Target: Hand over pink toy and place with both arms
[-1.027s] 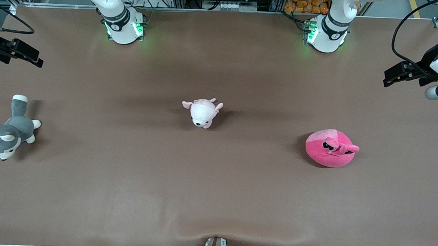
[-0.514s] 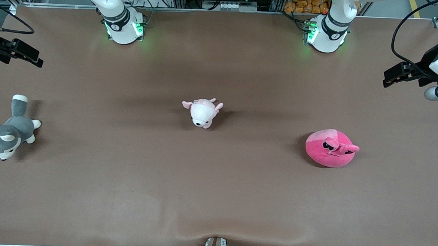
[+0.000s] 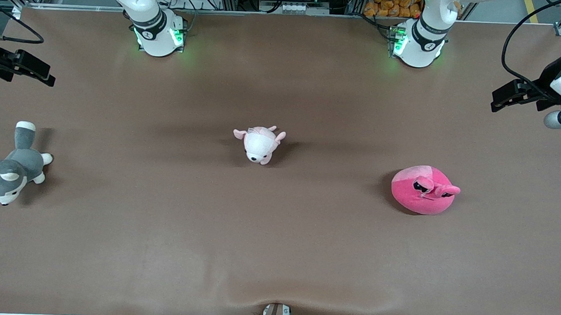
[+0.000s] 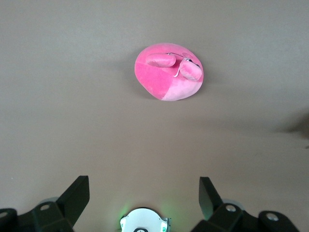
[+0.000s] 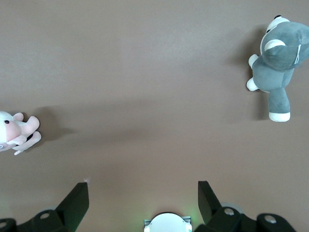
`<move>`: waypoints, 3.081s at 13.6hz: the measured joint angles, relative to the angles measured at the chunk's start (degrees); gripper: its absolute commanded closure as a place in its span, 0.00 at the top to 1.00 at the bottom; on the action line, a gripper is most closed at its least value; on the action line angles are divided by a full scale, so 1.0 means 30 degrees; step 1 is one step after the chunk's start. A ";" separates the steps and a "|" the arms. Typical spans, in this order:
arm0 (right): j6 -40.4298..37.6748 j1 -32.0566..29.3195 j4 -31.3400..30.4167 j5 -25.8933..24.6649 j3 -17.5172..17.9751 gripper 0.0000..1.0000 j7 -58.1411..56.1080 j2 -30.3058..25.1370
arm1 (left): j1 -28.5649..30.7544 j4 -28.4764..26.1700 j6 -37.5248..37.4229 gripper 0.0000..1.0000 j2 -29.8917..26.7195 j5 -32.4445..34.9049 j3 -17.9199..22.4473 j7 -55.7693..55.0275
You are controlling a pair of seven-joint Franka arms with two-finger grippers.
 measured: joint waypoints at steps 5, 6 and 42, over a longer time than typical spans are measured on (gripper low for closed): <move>0.0239 -0.0008 0.0000 0.0000 -0.0011 1.00 0.0000 0.0006 | 0.0006 -0.0133 -0.0024 1.00 0.0011 0.0000 0.0004 -0.2551; 0.0311 -0.0008 0.0000 0.0000 -0.0011 1.00 0.0000 0.0006 | 0.0007 -0.0219 0.0024 1.00 0.0047 0.0000 0.0004 -0.3446; 0.1028 0.0291 0.0055 0.0023 0.0260 1.00 0.0038 0.0187 | 0.3725 -0.0931 0.5177 0.71 0.9536 -0.6952 0.0176 -1.5732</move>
